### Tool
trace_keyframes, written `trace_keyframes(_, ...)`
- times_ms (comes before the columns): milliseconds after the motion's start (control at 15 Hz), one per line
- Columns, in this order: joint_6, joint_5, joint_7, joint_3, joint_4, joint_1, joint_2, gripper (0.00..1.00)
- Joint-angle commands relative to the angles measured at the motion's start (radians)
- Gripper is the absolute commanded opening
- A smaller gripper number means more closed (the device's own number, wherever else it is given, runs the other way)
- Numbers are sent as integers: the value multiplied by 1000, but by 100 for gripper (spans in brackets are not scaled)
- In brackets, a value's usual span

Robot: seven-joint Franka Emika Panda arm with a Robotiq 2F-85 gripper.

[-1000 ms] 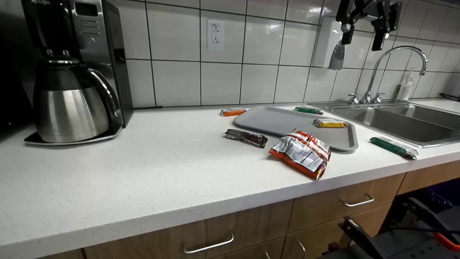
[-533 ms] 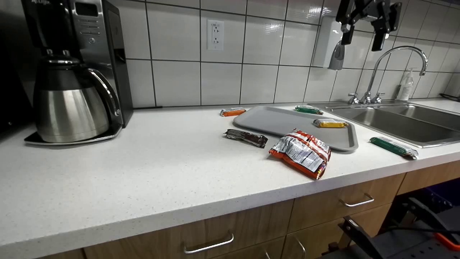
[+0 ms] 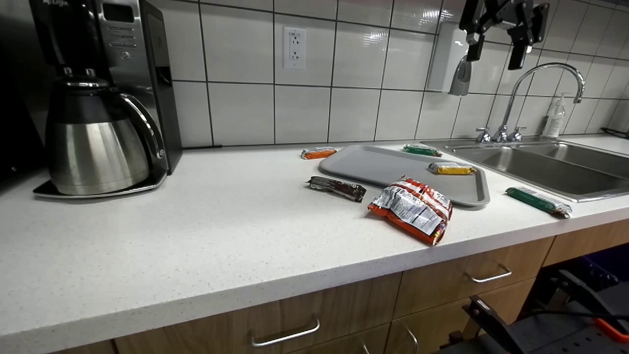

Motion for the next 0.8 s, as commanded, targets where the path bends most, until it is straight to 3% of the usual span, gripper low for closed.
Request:
trace_keyframes(0, -1, 4, -5, 16, -3, -17, -4, 100)
trace_keyframes(733, 30, -30, 15, 13, -97, -42, -53, 100)
